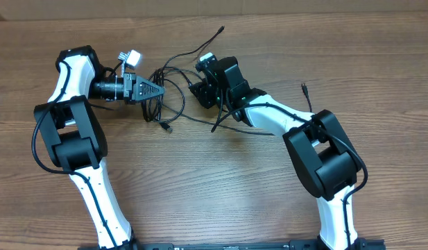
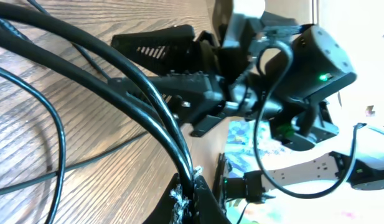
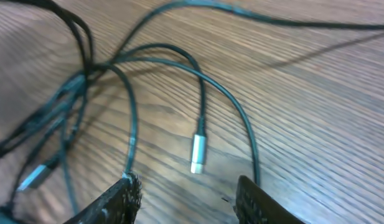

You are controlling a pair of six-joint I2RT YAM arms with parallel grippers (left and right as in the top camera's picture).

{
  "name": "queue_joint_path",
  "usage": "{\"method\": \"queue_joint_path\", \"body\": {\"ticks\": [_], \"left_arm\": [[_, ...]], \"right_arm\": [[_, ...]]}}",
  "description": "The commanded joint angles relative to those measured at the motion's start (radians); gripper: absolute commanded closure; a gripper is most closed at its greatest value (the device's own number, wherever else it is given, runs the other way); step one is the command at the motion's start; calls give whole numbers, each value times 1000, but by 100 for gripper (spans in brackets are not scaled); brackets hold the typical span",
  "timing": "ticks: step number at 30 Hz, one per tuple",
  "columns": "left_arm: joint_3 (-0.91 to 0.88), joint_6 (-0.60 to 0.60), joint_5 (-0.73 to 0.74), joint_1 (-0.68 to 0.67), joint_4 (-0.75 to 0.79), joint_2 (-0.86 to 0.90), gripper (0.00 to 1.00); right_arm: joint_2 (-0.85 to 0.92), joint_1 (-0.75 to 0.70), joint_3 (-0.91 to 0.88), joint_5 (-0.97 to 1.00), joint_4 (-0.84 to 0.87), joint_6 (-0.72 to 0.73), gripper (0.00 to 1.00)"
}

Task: Untangle cables

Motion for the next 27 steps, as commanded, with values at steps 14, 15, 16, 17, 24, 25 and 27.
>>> {"method": "queue_joint_path", "body": {"ticks": [14, 15, 16, 17, 24, 25, 27], "left_arm": [[15, -44, 67, -4, -4, -5, 96], [15, -43, 67, -4, -4, -5, 96], [15, -43, 67, -5, -4, -5, 96], [15, -43, 66, -5, -4, -5, 96], [15, -44, 48, -5, -4, -5, 96], [15, -44, 49, -5, -4, -5, 96], [15, -44, 51, -5, -4, -5, 96]], "right_arm": [[114, 110, 1, -45, -23, -155, 43], [114, 111, 1, -88, -17, -154, 43], [114, 111, 1, -113, -10, -154, 43], [114, 111, 1, -130, -2, -154, 43], [113, 96, 1, -240, 54, -124, 43], [113, 95, 1, -270, 54, -124, 43], [113, 98, 1, -264, 43, -125, 43]]}}
